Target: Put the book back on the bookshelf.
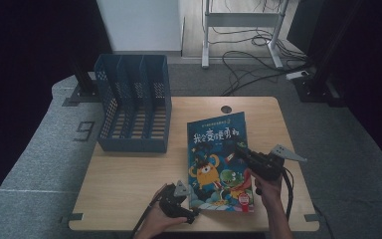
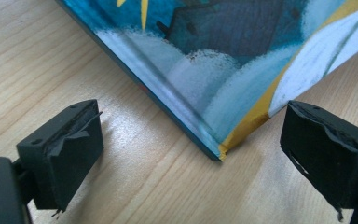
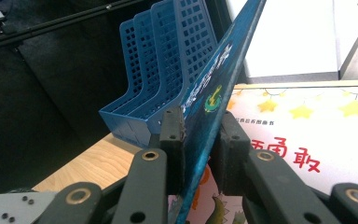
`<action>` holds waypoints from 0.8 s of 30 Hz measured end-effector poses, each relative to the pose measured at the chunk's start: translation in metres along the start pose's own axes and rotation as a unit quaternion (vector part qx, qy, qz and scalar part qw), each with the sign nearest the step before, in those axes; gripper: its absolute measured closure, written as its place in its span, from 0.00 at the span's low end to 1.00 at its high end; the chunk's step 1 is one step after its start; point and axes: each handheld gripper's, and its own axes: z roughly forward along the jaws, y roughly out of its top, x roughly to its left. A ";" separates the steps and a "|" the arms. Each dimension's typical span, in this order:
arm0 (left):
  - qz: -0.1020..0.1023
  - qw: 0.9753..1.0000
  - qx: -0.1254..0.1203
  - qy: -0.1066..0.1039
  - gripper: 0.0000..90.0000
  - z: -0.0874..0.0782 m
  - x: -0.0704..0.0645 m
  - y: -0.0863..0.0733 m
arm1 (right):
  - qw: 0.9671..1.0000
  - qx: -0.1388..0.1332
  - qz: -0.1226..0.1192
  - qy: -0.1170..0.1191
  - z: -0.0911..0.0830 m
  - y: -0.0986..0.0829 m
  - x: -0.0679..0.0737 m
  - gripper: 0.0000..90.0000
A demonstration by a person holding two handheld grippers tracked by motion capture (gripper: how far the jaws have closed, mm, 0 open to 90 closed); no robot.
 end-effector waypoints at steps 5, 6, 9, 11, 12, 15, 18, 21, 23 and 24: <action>0.016 1.000 0.005 0.015 0.07 0.002 -0.004 0.000 | 1.000 0.002 0.008 -0.007 0.000 -0.002 -0.003 0.83; 0.015 1.000 0.004 0.016 0.07 0.002 -0.005 0.000 | 1.000 0.002 0.008 -0.007 0.000 -0.002 -0.003 0.83; 0.010 1.000 0.001 0.021 0.07 0.003 -0.005 0.000 | 1.000 0.000 0.009 -0.004 0.000 -0.001 -0.002 0.83; 0.010 1.000 0.000 0.021 0.07 0.003 -0.005 0.000 | 1.000 0.000 0.007 -0.004 0.000 -0.001 -0.002 0.83; 0.011 1.000 0.001 0.022 0.07 0.003 -0.005 0.000 | 1.000 -0.001 0.006 -0.004 0.000 -0.001 -0.001 0.83; 0.013 1.000 0.002 0.023 0.07 0.003 -0.005 0.000 | 1.000 -0.005 -0.001 0.000 -0.001 0.000 0.003 0.83; 0.011 1.000 0.000 0.027 0.07 0.004 -0.005 0.000 | 1.000 -0.013 -0.014 0.008 -0.001 0.002 0.008 0.83; 0.010 1.000 -0.001 0.030 0.07 0.004 -0.004 0.001 | 0.999 -0.020 -0.031 0.013 -0.002 0.003 0.014 0.83; 0.010 0.999 -0.001 0.032 0.06 0.005 -0.004 0.001 | 0.999 -0.024 -0.040 0.018 -0.003 0.004 0.018 0.83; 0.010 0.999 -0.001 0.032 0.06 0.005 -0.004 0.001 | 0.999 -0.024 -0.040 0.018 -0.003 0.004 0.018 0.83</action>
